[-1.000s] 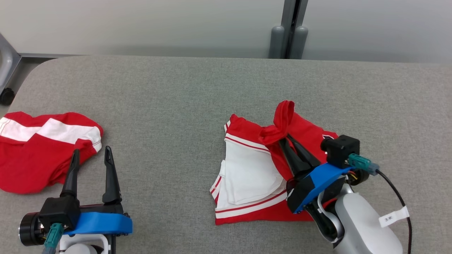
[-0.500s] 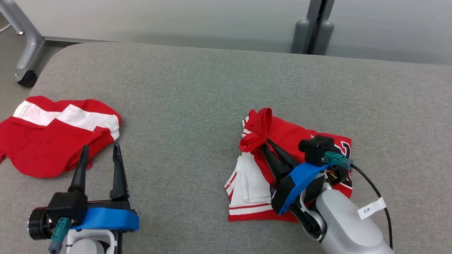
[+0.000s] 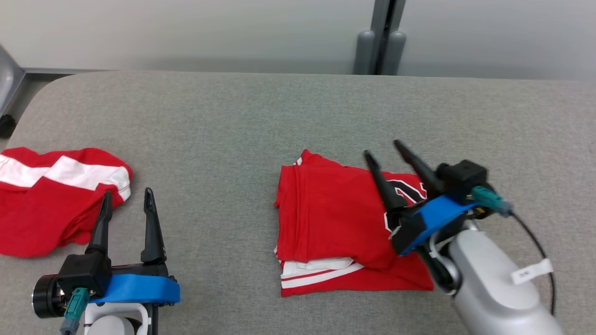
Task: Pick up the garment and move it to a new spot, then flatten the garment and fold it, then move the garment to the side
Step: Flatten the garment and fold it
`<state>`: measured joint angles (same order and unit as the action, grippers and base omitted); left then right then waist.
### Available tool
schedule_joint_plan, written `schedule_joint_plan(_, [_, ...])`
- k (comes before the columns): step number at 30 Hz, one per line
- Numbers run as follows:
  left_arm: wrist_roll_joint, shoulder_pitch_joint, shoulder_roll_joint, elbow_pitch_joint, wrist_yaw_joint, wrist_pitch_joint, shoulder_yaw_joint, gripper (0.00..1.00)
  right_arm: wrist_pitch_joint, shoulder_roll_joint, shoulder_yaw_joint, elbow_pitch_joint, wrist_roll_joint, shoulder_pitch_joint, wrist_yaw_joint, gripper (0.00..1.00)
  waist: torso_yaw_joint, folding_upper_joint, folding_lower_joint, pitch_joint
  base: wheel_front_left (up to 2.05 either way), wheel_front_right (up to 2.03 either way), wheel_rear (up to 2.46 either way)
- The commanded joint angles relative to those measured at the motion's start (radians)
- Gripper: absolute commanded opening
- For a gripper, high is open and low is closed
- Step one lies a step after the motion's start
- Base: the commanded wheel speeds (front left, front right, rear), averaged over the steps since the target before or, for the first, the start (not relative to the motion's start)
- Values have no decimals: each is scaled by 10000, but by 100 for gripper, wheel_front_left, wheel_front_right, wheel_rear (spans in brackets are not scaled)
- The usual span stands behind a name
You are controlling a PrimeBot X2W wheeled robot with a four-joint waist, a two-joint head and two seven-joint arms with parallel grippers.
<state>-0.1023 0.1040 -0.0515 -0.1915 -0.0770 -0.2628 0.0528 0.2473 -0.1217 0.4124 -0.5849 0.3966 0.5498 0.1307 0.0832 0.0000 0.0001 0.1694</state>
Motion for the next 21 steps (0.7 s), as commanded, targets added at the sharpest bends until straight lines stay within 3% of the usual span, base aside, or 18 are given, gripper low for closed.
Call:
schedule_joint_plan(1, [73,-18,16,34,5,-26,39,100,50,-142,-118,97,-84,-168,1,100,-114,0,-1,-81,0,0,0])
schedule_joint_plan(7, [171,-152,15,107,-33,-26,144,100,169,-671,-1811,1357,-558,-1223,1,100,-583,0,-1,-168,0,0,0])
schedule_joint_plan(21, [345,-496,15,-58,-119,-26,177,100,66,49,-3855,3380,-1518,-3749,1,100,-915,0,-1,-596,0,0,0])
